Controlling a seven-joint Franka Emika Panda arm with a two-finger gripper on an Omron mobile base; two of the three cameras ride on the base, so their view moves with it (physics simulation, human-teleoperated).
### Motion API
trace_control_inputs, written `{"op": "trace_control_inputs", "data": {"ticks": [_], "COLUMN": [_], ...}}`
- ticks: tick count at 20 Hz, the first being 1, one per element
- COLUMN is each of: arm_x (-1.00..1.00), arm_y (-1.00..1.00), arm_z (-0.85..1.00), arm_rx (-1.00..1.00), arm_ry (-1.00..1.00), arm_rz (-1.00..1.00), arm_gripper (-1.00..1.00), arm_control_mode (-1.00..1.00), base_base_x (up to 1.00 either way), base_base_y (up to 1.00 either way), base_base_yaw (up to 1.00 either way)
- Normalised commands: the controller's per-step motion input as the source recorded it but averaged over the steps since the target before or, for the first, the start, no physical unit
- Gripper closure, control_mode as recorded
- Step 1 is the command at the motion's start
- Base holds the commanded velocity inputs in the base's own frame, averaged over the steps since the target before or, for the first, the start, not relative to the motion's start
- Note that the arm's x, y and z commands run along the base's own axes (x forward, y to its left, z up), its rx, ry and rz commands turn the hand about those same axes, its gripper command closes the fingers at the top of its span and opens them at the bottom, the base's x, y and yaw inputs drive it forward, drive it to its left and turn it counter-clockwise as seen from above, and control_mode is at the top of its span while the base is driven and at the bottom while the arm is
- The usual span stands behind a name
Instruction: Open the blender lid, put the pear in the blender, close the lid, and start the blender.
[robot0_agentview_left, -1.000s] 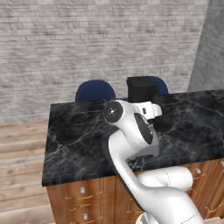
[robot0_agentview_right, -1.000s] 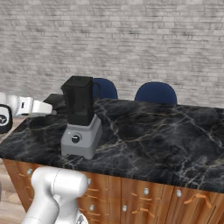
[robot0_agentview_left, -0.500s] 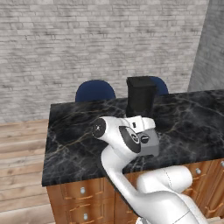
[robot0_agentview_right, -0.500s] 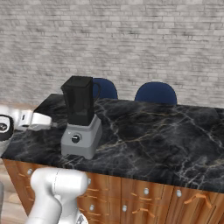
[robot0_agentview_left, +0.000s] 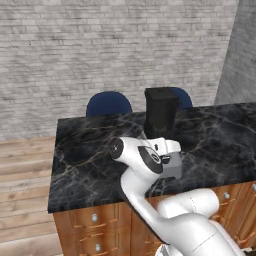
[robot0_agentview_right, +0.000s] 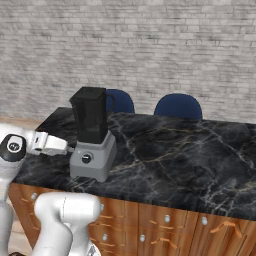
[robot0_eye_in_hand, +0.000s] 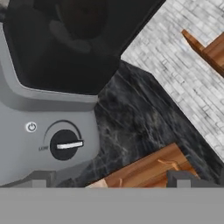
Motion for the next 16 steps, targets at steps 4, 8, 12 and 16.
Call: {"op": "trace_control_inputs", "data": {"ticks": [4,8,12,16], "arm_x": [0.35,0.38,0.2,0.09], "arm_y": [0.0,0.0,-0.03,-0.09], "arm_z": [-0.04,-0.01,-0.06,-0.16], "arm_rx": [0.0,0.0,0.0,0.0], "arm_ry": [0.0,0.0,0.01,0.04], "arm_rz": [-0.04,-0.01,-0.05,-0.1], "arm_gripper": [-1.0,-1.0,-1.0,-1.0], "arm_control_mode": [-1.0,-1.0,-1.0,-1.0], "base_base_x": [0.0,0.0,0.0,0.0], "base_base_y": [0.0,0.0,0.0,0.0], "base_base_yaw": [0.0,0.0,0.0,0.0]}}
